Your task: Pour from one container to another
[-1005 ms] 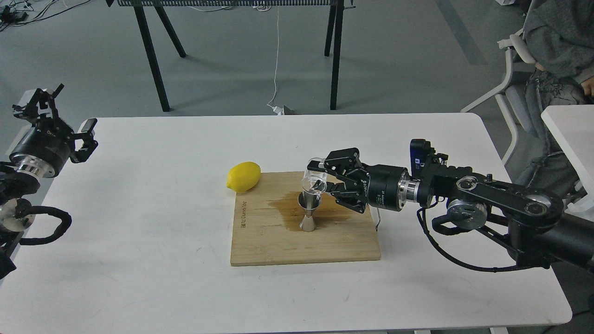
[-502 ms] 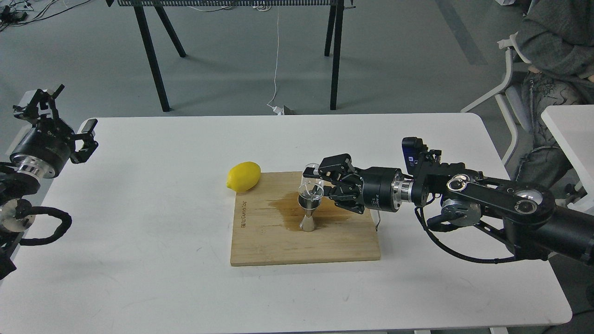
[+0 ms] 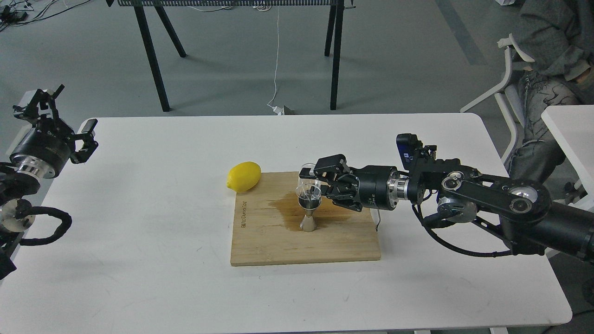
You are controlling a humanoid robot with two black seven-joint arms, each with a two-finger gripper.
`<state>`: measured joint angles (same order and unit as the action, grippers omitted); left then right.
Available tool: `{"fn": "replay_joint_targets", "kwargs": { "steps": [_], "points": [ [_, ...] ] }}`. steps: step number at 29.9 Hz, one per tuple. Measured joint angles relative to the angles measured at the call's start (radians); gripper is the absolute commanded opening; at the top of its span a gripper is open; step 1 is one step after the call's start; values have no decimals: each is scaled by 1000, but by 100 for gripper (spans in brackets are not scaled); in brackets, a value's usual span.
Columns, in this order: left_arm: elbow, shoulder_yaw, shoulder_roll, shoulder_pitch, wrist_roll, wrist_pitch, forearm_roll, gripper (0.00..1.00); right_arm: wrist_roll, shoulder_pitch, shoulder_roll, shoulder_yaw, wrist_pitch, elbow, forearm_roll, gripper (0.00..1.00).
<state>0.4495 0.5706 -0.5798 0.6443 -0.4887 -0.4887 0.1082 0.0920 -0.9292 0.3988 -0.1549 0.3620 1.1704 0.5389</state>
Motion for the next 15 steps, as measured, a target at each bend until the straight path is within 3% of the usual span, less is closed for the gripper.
{"fn": "replay_joint_targets", "kwargs": {
  "steps": [15],
  "points": [
    [0, 0, 0, -1, 0, 0, -7, 100, 0, -70, -1, 95, -42, -1, 38, 43]
  ]
}}
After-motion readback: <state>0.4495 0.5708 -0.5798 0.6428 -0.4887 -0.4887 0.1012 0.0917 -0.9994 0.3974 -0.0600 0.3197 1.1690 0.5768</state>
